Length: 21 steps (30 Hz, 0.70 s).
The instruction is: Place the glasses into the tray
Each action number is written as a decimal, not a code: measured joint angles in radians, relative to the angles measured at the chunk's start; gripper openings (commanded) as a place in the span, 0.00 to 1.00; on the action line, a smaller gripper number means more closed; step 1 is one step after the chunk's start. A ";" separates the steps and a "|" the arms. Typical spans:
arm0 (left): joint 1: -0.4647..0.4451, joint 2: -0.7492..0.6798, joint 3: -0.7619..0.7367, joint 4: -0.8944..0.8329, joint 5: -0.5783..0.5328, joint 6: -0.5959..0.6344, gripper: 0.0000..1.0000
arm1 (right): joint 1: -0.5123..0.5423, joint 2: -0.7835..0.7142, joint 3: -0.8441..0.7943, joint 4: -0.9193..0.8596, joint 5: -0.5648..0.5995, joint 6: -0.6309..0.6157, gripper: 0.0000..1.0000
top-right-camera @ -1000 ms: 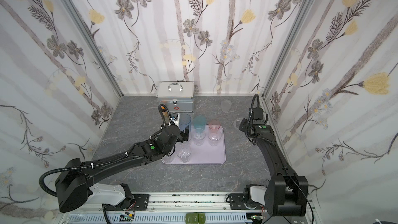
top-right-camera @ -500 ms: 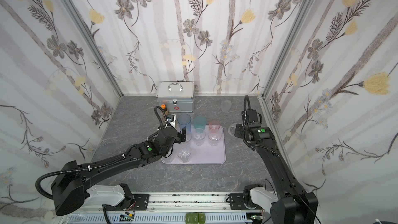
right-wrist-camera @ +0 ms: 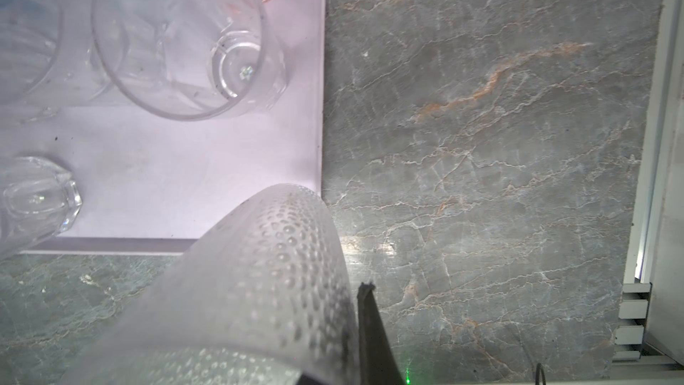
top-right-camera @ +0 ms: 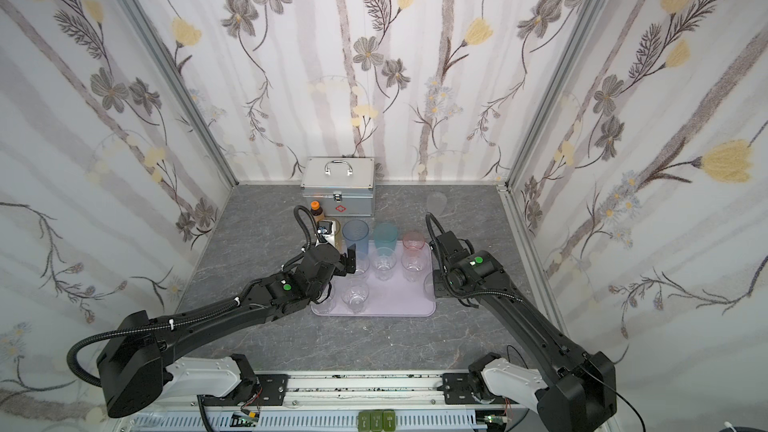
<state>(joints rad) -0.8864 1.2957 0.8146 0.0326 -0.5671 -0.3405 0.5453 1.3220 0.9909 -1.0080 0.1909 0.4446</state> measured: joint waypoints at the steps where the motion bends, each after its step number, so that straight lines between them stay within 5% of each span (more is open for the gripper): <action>1: 0.000 0.000 -0.002 0.000 0.000 0.000 0.96 | 0.028 0.018 0.006 -0.001 0.000 0.011 0.00; 12: 0.014 -0.040 -0.046 -0.001 -0.001 -0.001 0.96 | 0.249 0.298 0.156 0.079 -0.021 0.063 0.00; 21: 0.033 -0.063 -0.063 0.000 -0.003 -0.008 0.96 | 0.317 0.455 0.212 0.119 -0.063 0.053 0.03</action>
<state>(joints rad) -0.8532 1.2327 0.7513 0.0330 -0.5701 -0.3481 0.8619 1.7767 1.2030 -0.8894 0.1276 0.4976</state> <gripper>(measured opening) 0.959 0.073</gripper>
